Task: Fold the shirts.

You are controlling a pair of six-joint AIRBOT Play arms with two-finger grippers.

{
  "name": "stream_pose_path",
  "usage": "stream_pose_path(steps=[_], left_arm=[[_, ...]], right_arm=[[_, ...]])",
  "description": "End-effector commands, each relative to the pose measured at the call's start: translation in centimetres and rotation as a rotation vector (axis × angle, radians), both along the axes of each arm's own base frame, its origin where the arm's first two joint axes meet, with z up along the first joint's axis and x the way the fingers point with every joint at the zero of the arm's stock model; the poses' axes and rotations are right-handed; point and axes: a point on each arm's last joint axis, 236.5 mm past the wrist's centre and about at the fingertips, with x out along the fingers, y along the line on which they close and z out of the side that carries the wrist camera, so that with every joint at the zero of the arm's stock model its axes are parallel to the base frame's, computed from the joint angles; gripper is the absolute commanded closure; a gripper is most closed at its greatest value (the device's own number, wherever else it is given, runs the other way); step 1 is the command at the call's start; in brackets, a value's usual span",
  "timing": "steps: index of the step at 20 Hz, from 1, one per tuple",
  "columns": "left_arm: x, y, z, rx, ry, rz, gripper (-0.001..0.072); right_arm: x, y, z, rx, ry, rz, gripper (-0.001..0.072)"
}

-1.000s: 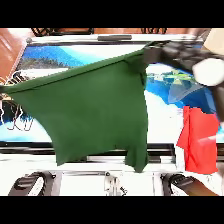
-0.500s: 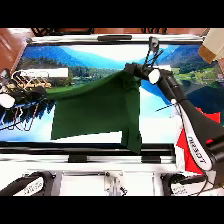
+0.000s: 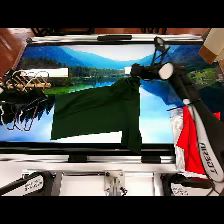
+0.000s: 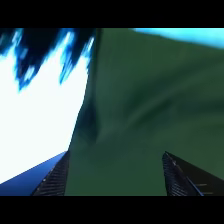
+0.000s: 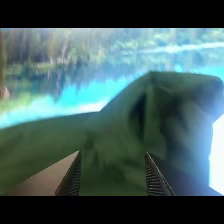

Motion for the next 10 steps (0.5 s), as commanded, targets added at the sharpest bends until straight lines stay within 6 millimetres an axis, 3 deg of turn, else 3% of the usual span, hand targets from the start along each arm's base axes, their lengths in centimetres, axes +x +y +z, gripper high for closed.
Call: stream_pose_path(steps=[1,5,7,10], left_arm=[[-8.0,1.0,0.3,-0.079,0.266,-0.161,-0.0013],[-13.9,0.5,-4.6,-0.191,0.395,-0.141,-0.0013],[-14.7,-0.9,-7.7,-0.243,0.37,-0.144,-0.0013],[-13.9,-3.7,-10.1,-0.34,0.271,-0.132,-0.0013]], right_arm=[[-5.8,-4.1,0.2,-0.105,0.17,0.109,0.021],[-13.1,-7.7,-3.3,-0.157,0.477,0.238,0.0209],[-14.2,-8.2,-4.8,-0.148,0.533,0.234,0.0209],[-14.3,-6.7,-5.9,-0.076,0.537,0.233,0.021]])
